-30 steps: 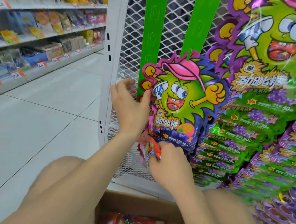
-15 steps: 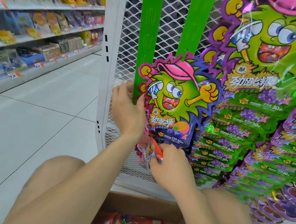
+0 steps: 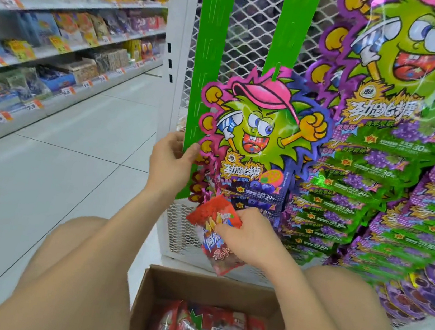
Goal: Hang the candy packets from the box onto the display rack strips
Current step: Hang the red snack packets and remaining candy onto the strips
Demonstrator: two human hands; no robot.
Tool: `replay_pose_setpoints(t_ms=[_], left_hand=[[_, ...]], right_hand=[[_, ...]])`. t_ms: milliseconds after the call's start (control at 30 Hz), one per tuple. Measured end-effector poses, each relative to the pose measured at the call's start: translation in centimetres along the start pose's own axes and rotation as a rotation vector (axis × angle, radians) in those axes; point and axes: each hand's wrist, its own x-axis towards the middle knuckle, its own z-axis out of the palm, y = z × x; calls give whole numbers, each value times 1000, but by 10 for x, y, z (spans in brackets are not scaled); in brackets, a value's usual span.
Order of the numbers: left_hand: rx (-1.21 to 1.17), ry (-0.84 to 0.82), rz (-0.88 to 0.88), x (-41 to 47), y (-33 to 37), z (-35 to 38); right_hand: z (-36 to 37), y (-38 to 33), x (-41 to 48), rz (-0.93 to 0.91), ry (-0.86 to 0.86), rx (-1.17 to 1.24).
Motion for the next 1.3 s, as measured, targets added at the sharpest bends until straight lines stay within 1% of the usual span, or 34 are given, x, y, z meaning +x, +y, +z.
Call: replay_pose_setpoints(t_ms=[133,233,267,333,400,467,533,600,700,767,800,867,967,1133,1233,1300], left_hand=[[66,-71,-50,-8,-10,-32],[246,-135,-79,-15,-25,-52],[294,-168,-85,-19,-29,-56],[317,-242,-111,-30,-35,-62],[223,-341,-189,-42,-40,-65],[158,-468,-238,-57,-36,-64],[176,-585,-233,-70,-30,-63],[118,-639,-267,-76,-24,-62],[17,-620,-383,-76,-14,-61],[40,-607,-387,-75,-11,-59],[60,-604,-382,-74,-10,-58],[77,-599,-385,-73,-8,-54],[30,-600,-415,-73,-8,-46],[8,-702,-347,-76,-16,-45],[0,-673,-372,-76,-20,-43],[-27,-632,-406,-75,-20,-41]], right_hand=[[20,8,4,-48,50,-112],[26,10,6,-97,127,-134],[27,11,7,-119,130,-106],[26,10,4,-166,71,-25],[28,6,-2,-187,-28,87],[33,1,-10,-158,-85,209],[40,-4,-16,-105,-60,318],[45,-7,-20,-69,62,343],[51,-4,-22,-16,274,383],[48,-2,-21,9,361,437],[46,-3,-21,13,377,452],[43,-4,-21,15,357,487],[44,-4,-18,19,348,485],[50,-4,-11,20,409,422],[54,1,-7,83,404,429],[55,5,-7,121,340,371]])
